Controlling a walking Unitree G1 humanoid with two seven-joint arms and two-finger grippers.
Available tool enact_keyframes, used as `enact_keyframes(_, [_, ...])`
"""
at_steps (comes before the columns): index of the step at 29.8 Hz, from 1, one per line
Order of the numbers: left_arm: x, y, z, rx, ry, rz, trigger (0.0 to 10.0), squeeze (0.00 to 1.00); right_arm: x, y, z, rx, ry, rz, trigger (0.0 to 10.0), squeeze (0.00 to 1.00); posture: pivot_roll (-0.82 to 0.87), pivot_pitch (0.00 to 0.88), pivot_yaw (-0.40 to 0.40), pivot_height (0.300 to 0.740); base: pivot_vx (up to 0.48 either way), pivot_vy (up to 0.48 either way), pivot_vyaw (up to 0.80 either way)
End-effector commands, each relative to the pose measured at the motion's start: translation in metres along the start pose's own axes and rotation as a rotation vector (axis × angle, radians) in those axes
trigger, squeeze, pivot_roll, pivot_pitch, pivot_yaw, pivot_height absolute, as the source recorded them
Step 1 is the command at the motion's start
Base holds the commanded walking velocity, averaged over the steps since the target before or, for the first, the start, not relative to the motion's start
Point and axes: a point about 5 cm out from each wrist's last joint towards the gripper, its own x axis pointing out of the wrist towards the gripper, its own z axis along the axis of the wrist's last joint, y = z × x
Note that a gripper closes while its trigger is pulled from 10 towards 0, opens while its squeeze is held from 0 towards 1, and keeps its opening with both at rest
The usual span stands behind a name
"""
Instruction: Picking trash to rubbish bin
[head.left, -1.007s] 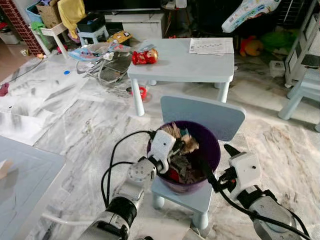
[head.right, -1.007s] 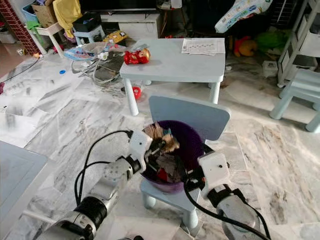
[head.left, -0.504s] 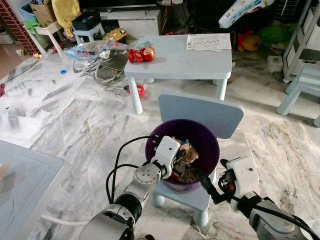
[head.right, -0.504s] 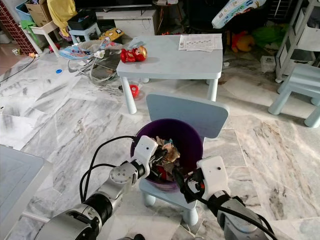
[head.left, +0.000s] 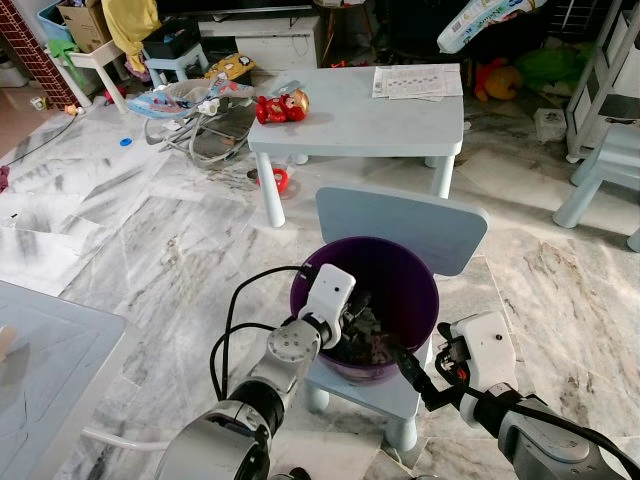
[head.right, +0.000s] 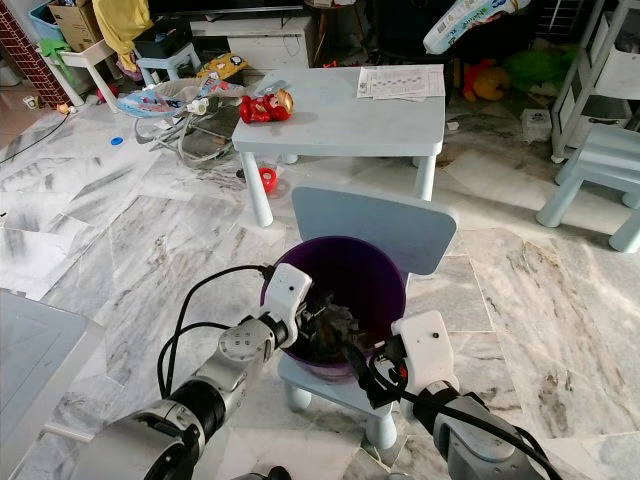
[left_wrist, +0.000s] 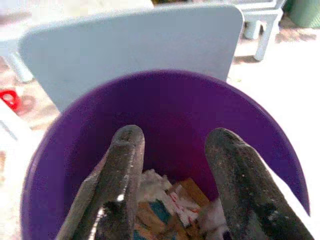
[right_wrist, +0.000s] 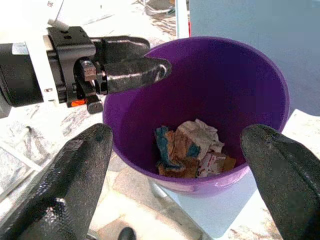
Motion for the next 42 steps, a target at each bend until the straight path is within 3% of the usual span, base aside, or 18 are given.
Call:
enact_keyframes(1, [0.002, 0.01, 0.012, 0.014, -0.056, 0.056, 10.0, 1.0, 0.002, 0.002, 0.009, -0.04, -0.047, 0.004, 10.0, 0.0, -0.28, 0.122, 0.128, 0.74, 0.0, 0.0, 0.0])
enact_keyframes(6, [0.001, 0.044, 0.054, 0.048, -0.264, 0.2, 10.0, 1.0, 0.014, -0.009, 0.035, -0.199, -0.184, -0.065, 10.0, 0.0, -0.25, 0.114, 0.122, 0.74, 0.0, 0.0, 0.0])
enact_keyframes(11, [-0.017, 0.088, 0.094, 0.139, -0.467, 0.396, 10.0, 1.0, 0.034, -0.032, 0.085, -0.444, -0.426, -0.22, 10.0, 0.0, -0.19, 0.098, 0.119, 0.74, 0.0, 0.0, 0.0])
enact_keyframes(12, [-0.026, 0.101, 0.103, 0.182, -0.514, 0.469, 10.0, 0.19, 0.043, -0.033, 0.1, -0.559, -0.498, -0.235, 10.0, 0.0, -0.17, 0.091, 0.121, 0.74, 0.0, 0.0, 0.0])
enact_keyframes(14, [-0.029, 0.104, 0.105, 0.196, -0.529, 0.492, 10.0, 0.19, 0.046, -0.033, 0.104, -0.587, -0.519, -0.238, 10.0, 0.0, -0.17, 0.091, 0.121, 0.74, 0.0, 0.0, 0.0])
enact_keyframes(15, [-0.037, 0.112, 0.109, 0.199, -0.566, 0.535, 10.0, 0.0, 0.057, -0.032, 0.112, -0.649, -0.548, -0.225, 10.0, 0.0, -0.16, 0.085, 0.121, 0.74, 0.0, 0.0, 0.0])
enact_keyframes(20, [-0.049, 0.121, 0.114, 0.23, -0.622, 0.58, 10.0, 0.0, 0.071, -0.022, 0.123, -0.739, -0.61, -0.154, 10.0, 0.0, -0.12, 0.072, 0.117, 0.74, 0.0, 0.0, 0.0])
enact_keyframes(23, [-0.07, 0.131, 0.116, 0.286, -0.676, 0.661, 10.0, 0.0, 0.084, -0.005, 0.131, -0.817, -0.672, -0.085, 10.0, 0.0, -0.1, 0.063, 0.11, 0.74, 0.0, 0.0, 0.0])
enact_keyframes(27, [-0.085, 0.133, 0.116, 0.334, -0.707, 0.713, 10.0, 0.0, 0.087, 0.002, 0.136, -0.805, -0.732, -0.062, 10.0, 0.0, -0.07, 0.058, 0.097, 0.74, 0.0, 0.0, 0.0])
enact_keyframes(29, [-0.097, 0.133, 0.111, 0.346, -0.704, 0.762, 10.0, 0.0, 0.09, 0.001, 0.14, -0.776, -0.748, -0.116, 10.0, 0.0, -0.06, 0.058, 0.089, 0.74, 0.0, 0.0, 0.0])
enact_keyframes(31, [-0.108, 0.132, 0.097, 0.354, -0.662, 0.787, 10.0, 0.0, 0.097, -0.004, 0.14, -0.663, -0.718, -0.189, 10.0, 0.0, -0.04, 0.057, 0.081, 0.74, 0.0, 0.0, 0.0])
enact_keyframes(32, [-0.108, 0.132, 0.097, 0.354, -0.662, 0.787, 10.0, 0.0, 0.097, -0.004, 0.14, -0.663, -0.718, -0.189, 10.0, 0.0, -0.04, 0.057, 0.081, 0.74, 0.0, 0.0, 0.0])
enact_keyframes(33, [-0.113, 0.135, 0.085, 0.331, -0.62, 0.813, 10.0, 0.0, 0.104, -0.006, 0.137, -0.595, -0.676, -0.21, 10.0, 0.0, -0.04, 0.057, 0.081, 0.74, 0.0, 0.0, 0.0])
enact_keyframes(35, [-0.116, 0.136, 0.08, 0.316, -0.598, 0.833, 10.0, 0.0, 0.107, -0.008, 0.134, -0.551, -0.646, -0.217, 10.0, 0.0, -0.03, 0.058, 0.071, 0.74, 0.0, 0.0, 0.0])
enact_keyframes(39, [-0.121, 0.141, 0.07, 0.318, -0.523, 0.915, 10.0, 0.0, 0.119, -0.017, 0.122, -0.316, -0.542, -0.251, 10.0, 0.0, -0.02, 0.051, 0.06, 0.74, 0.0, 0.0, 0.0])
enact_keyframes(42, [-0.121, 0.141, 0.072, 0.324, -0.52, 0.935, 10.0, 0.0, 0.121, -0.021, 0.121, -0.282, -0.537, -0.268, 10.0, 0.0, -0.03, 0.049, 0.059, 0.74, 0.0, 0.0, 0.0])
